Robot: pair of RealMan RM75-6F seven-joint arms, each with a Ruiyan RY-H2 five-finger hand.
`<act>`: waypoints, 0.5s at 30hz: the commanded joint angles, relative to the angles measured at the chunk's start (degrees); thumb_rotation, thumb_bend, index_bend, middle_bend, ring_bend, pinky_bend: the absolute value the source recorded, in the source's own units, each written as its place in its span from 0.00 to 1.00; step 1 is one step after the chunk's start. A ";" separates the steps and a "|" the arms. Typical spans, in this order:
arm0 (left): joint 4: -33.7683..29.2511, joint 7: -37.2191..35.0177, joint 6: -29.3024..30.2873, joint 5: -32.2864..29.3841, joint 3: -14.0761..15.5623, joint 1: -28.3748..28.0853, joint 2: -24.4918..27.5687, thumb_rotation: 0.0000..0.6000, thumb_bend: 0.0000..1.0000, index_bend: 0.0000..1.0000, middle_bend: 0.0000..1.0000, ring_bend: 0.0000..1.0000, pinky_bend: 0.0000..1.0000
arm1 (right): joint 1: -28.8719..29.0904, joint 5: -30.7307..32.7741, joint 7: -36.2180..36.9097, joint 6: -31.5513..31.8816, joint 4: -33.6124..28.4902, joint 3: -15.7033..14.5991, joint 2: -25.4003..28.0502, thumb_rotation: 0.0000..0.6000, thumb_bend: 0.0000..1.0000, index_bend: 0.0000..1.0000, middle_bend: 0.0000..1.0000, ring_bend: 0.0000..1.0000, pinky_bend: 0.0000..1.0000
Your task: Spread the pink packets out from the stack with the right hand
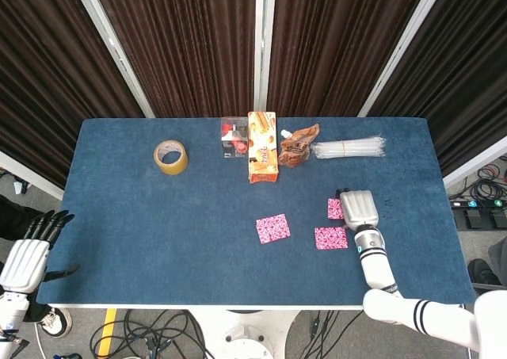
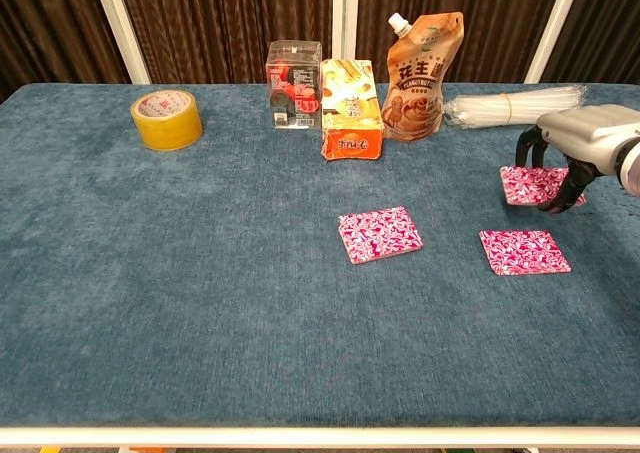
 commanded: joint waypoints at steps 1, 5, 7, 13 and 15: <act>0.03 0.03 0.00 0.04 0.03 0.00 -0.02 1.00 0.00 0.13 0.09 0.00 0.10 | 0.05 -0.29 2.13 -1.74 3.80 0.51 -1.55 1.00 0.21 0.45 0.43 0.76 0.81; 0.08 0.15 -0.04 0.08 0.07 -0.01 -0.08 1.00 0.00 0.13 0.09 0.00 0.10 | -0.16 -1.06 3.44 -3.01 7.54 0.26 -3.20 1.00 0.21 0.45 0.42 0.76 0.81; 0.04 0.17 0.01 0.05 0.05 0.03 -0.01 1.00 0.00 0.13 0.09 0.00 0.10 | -0.33 -1.47 4.06 -3.39 8.78 0.27 -3.83 1.00 0.21 0.45 0.41 0.76 0.81; -0.06 0.19 0.02 0.05 0.02 0.01 0.03 1.00 0.00 0.13 0.09 0.00 0.10 | -0.64 -2.08 4.62 -4.63 9.61 0.24 -3.84 1.00 0.20 0.39 0.36 0.76 0.81; -0.05 0.22 -0.02 0.06 0.03 0.00 0.02 1.00 0.00 0.13 0.09 0.00 0.10 | -0.67 -2.20 4.55 -5.10 9.30 0.15 -3.42 1.00 0.17 0.34 0.31 0.76 0.81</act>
